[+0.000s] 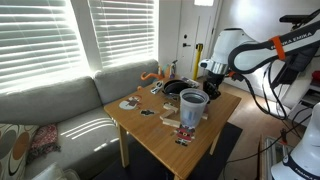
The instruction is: Stack up the blocks on the table
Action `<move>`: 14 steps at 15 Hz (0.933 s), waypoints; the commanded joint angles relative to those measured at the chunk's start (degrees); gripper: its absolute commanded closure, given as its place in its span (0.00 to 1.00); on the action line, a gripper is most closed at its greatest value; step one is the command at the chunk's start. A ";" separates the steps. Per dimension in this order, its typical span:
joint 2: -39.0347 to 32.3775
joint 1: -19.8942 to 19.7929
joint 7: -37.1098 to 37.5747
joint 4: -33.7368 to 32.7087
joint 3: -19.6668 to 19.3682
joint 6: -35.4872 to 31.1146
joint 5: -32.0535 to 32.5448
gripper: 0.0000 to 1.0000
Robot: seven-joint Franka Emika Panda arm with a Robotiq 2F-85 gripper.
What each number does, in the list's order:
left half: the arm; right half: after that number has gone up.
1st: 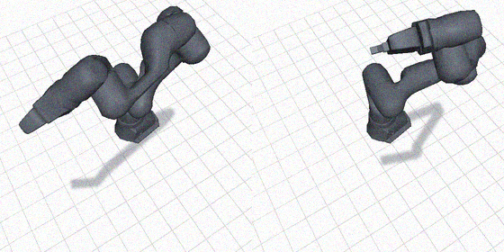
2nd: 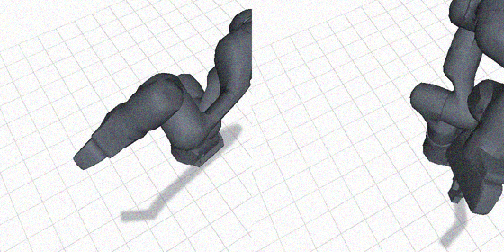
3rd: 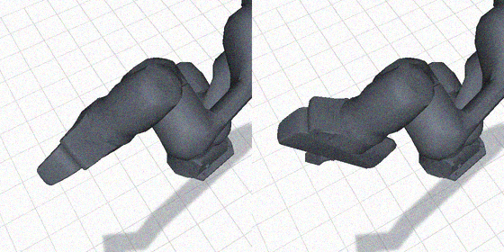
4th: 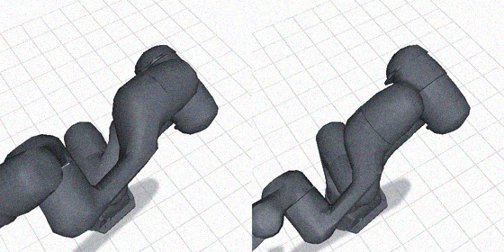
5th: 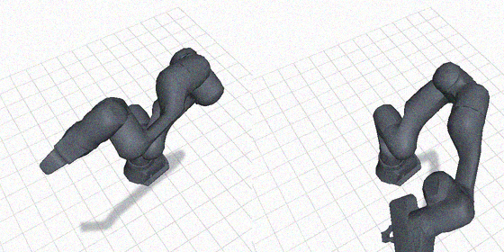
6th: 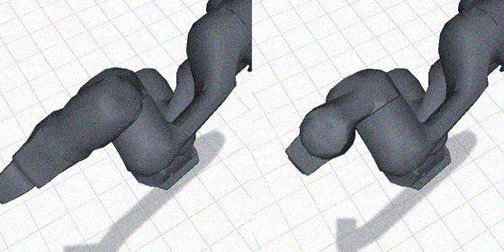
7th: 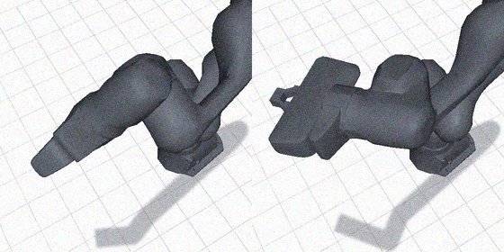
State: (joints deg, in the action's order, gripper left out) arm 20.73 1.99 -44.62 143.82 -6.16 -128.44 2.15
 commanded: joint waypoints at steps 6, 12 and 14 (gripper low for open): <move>1.18 -0.23 1.29 0.46 0.35 0.56 1.64 0.93; 1.79 -0.03 1.35 0.53 0.55 0.64 1.54 0.19; 4.64 0.69 0.95 1.09 0.94 1.72 0.83 0.04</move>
State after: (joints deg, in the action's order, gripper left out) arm 20.93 2.05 -44.62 143.81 -6.07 -128.44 2.58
